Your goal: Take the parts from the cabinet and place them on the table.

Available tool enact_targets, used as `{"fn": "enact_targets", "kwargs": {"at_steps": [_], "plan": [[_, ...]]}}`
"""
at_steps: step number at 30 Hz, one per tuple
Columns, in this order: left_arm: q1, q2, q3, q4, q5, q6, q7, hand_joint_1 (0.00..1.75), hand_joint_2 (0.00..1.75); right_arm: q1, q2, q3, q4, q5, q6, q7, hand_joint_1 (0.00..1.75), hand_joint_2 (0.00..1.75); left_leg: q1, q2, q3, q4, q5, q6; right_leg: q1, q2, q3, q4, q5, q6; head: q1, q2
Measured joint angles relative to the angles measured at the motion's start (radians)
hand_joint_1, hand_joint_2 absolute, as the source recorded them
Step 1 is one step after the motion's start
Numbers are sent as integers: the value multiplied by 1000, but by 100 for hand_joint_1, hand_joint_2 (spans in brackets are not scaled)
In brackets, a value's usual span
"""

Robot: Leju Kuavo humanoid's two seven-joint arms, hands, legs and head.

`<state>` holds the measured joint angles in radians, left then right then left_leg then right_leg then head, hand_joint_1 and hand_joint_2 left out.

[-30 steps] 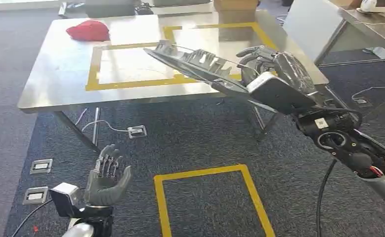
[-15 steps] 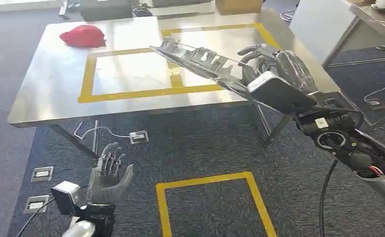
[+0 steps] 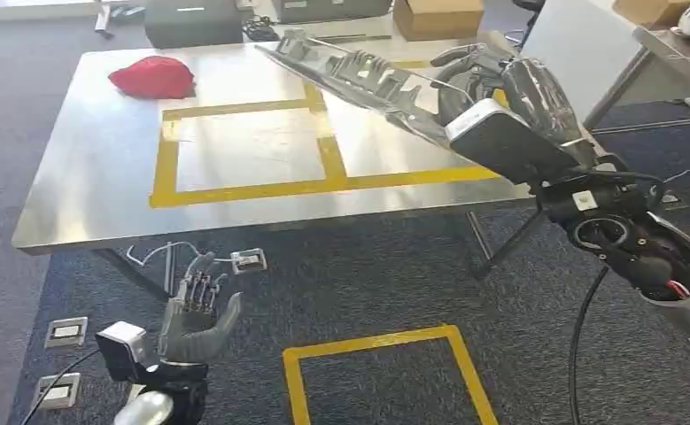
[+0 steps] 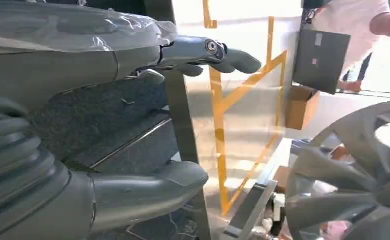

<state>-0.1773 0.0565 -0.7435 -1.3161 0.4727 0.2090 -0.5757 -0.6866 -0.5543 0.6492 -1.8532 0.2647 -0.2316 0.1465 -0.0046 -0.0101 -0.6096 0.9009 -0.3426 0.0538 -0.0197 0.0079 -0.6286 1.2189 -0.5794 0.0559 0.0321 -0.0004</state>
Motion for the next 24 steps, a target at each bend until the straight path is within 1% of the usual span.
{"fn": "enact_targets", "kwargs": {"at_steps": [1, 2, 3, 4, 5, 6, 7, 8, 9, 10, 11, 13, 14, 16, 19, 24], "plan": [[1, 0, 0, 4, 0, -1, 0, 0, 175, 0, 0, 2, 2, 0, 1, 0, 175, 175, 0, -1, 10, 2, -10, 0, 0, 0, -31, 36, -33, 4, 3, 0], [0, 0, 0, 8, 1, -1, 0, 0, 175, 0, 0, 2, 4, 0, 2, 0, 175, 175, 0, -4, 20, 4, -18, 0, 0, 0, -41, 28, -36, 3, 7, 0], [0, -1, 0, 11, 3, -1, 0, 0, 175, 0, 0, 2, 6, 0, 3, 1, 175, 175, 0, -6, 30, 7, -28, -1, 0, 0, -36, -16, -11, 4, 11, 0], [-1, -3, 0, 13, 5, 0, -2, 0, 175, -3, 0, 2, 7, 0, 5, 0, 175, 175, 0, -9, 40, 11, -38, -4, 0, 0, -16, -100, 51, 3, 17, 0], [-2, -6, 0, 15, 6, -1, -4, 0, 175, -7, 0, 2, 7, 0, 5, 0, 175, 175, 0, -11, 49, 14, -48, -7, 0, -1, 8, -193, 127, 0, 22, 0], [-3, -8, 0, 18, 6, -1, -6, 0, 175, -15, 0, 2, 8, 0, 5, 0, 175, 175, -1, -12, 51, 17, -55, -11, 0, -1, 25, -276, 209, -4, 27, 0], [-4, -10, 0, 21, 7, -1, -9, 0, 175, -23, 0, 2, 9, 0, 5, -2, 175, 175, -5, -15, 52, 31, -63, -17, 7, -1, 20, -298, 191, -9, 26, 0], [-7, -10, 0, 23, 8, -1, -11, 0, 175, -27, 1, 5, 10, 0, 5, -2, 175, 175, -6, -17, 44, 31, -65, -20, 9, 1, 37, -290, 199, -18, 24, 0], [-6, -11, 0, 25, 8, -1, -12, 0, 175, -30, 1, 5, 10, 0, 5, -3, 175, 175, -6, -17, 45, 36, -67, -25, 10, 1, 31, -290, 201, -24, 25, 0], [-6, -12, 0, 27, 8, -1, -12, 0, 175, -33, 2, 5, 11, 0, 5, -2, 175, 175, -10, -17, 41, 36, -75, -24, 6, 1, 34, -290, 205, -22, 23, 0], [-9, -12, 0, 28, 8, -1, -13, 0, 175, -37, 3, 7, 12, 0, 5, -3, 175, 175, -9, -16, 42, 38, -73, -14, 7, 3, 32, -289, 204, -16, 16, 0], [-10, -13, 0, 32, 8, -1, -13, 0, 175, -42, 4, 10, 15, 0, 7, -1, 175, 175, -8, -15, 42, 34, -72, -14, 9, 4, 31, -289, 204, -17, 11, 0], [-10, -14, 0, 34, 8, -1, -13, 0, 175, -45, 4, 10, 16, 0, 7, -2, 175, 175, -8, -15, 43, 32, -71, -12, 9, 4, 31, -289, 201, -20, 8, 0], [-13, -14, 0, 39, 8, -2, -13, 0, 175, -60, 7, 12, 23, 0, 7, -2, 175, 175, -8, -15, 46, 27, -71, -12, 10, 4, 31, -289, 199, -23, 2, 0], [-20, -17, 0, 49, 8, -7, -13, 0, 175, -83, 13, 18, 38, -3, 8, -2, 175, 175, -8, -14, 48, 21, -71, -13, 10, 4, 31, -289, 199, -25, -6, 0], [-24, -18, 0, 55, 6, -22, -16, 0, 175, -125, 20, 27, 65, -18, 11, 3, 175, 175, -7, -14, 48, 19, -69, -18, 11, 4, 31, -288, 199, -30, -10, 0]]}}
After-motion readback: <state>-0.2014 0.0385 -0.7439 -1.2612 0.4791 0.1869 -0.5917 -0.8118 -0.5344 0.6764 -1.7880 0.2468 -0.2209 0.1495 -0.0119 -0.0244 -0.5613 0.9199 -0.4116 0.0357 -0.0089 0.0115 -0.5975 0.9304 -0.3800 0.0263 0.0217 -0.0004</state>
